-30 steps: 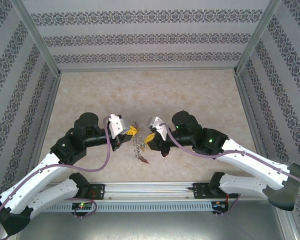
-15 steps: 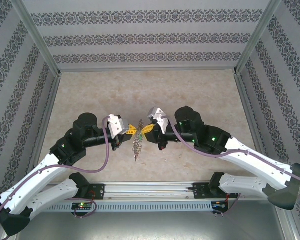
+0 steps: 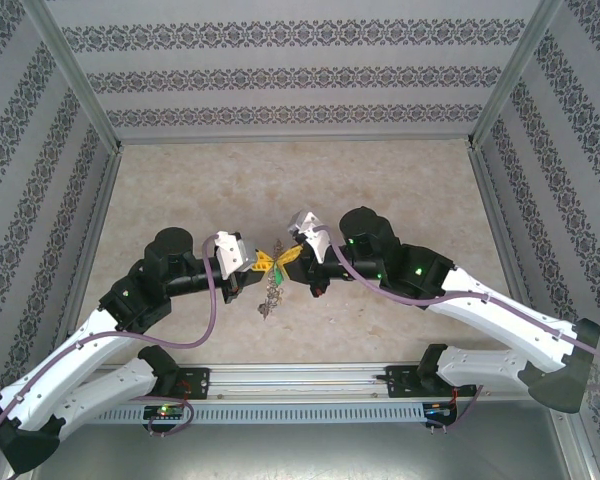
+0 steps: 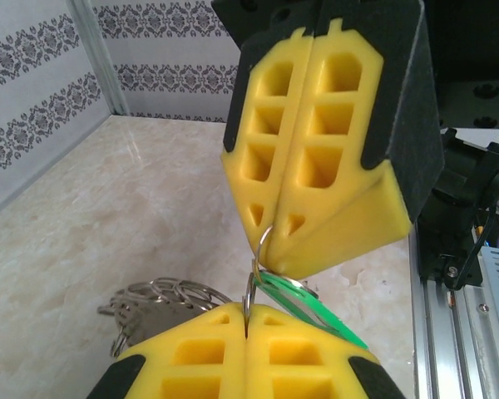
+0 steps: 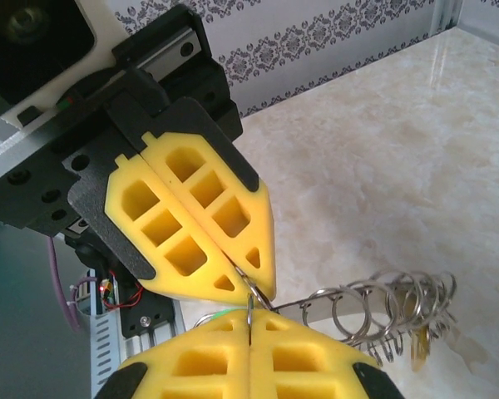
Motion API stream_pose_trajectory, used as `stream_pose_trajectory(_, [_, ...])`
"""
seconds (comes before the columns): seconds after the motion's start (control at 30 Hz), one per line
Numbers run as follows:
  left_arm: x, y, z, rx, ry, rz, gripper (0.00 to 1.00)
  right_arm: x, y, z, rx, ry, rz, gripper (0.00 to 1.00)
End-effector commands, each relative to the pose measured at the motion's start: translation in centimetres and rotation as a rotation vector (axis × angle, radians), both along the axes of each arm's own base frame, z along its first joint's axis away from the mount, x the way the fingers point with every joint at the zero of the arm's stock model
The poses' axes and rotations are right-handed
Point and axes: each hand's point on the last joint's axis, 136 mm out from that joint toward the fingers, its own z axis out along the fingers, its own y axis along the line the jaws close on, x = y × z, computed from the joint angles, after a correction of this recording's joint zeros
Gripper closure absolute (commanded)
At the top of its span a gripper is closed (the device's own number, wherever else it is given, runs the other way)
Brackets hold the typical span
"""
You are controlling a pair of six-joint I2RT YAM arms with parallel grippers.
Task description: Put the keys on the keyring
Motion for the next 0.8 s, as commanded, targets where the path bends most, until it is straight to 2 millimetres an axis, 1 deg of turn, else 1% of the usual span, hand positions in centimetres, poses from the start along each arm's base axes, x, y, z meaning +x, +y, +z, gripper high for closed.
stream_pose_trajectory(0.0, [-0.3,0.1,2.2,-0.054,-0.087,-0.024,1.00,0.1,0.0,0.6,-0.005,-0.007,-0.015,1.00])
stream_pose_trajectory(0.27, [-0.4,0.2,2.2,-0.053,-0.093,-0.025,1.00,0.6,-0.1,-0.7,-0.074,0.017,-0.034,1.00])
stream_pose_trajectory(0.77, [-0.8,0.2,2.4,-0.062,-0.106,-0.040,1.00,1.2,-0.2,-0.5,-0.063,0.033,-0.047,1.00])
